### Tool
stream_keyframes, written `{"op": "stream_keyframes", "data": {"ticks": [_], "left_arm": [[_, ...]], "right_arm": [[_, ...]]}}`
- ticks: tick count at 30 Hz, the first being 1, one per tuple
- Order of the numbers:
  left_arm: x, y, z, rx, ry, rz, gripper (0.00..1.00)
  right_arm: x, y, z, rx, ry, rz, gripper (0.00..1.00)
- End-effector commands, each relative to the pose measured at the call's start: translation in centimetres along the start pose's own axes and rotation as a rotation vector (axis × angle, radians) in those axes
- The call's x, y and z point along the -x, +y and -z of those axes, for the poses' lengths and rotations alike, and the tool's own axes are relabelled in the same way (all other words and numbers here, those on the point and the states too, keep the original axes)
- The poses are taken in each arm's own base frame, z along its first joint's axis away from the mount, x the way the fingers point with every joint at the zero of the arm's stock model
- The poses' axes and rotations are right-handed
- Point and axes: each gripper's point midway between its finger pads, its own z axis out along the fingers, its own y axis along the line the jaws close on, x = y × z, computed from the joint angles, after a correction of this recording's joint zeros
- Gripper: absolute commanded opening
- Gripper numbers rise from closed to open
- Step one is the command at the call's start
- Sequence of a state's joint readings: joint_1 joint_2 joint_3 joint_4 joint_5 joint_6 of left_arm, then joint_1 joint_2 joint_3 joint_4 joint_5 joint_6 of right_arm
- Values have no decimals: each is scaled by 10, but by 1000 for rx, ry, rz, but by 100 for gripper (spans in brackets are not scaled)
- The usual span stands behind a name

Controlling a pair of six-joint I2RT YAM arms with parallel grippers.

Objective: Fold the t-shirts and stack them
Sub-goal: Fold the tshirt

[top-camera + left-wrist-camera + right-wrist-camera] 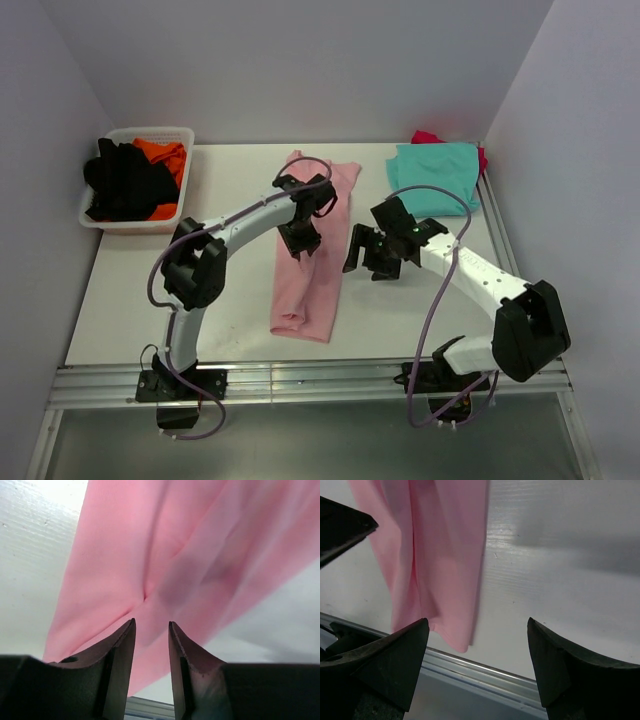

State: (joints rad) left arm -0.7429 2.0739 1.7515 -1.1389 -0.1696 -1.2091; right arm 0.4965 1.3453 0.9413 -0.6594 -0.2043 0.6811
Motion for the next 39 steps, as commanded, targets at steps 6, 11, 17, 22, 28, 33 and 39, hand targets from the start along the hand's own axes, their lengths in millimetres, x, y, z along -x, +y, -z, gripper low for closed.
{"op": "stream_keyframes", "data": {"ticks": [6,11,17,22,28,33,39], "left_arm": [[20,39,46,44,-95,42,39],[-16,90,38,4,-41,49,39],[-64,146,19,-30,53,58,38],[-83,148,3,-114,70,37,38],[-84,128,3,-245,56,57,39],[-83,118,6,-331,46,97,40],[-93,122,-8,-327,62,90,39]], "right_arm": [[7,4,40,37,-103,31,86],[-17,-11,37,31,-85,-47,86],[-57,-29,30,41,-58,-160,84],[-63,-41,33,-15,-61,-172,84],[-60,-48,39,-56,-86,-194,84],[-65,-49,43,-45,-95,-225,84],[-70,-60,45,-80,-96,-220,84]]}}
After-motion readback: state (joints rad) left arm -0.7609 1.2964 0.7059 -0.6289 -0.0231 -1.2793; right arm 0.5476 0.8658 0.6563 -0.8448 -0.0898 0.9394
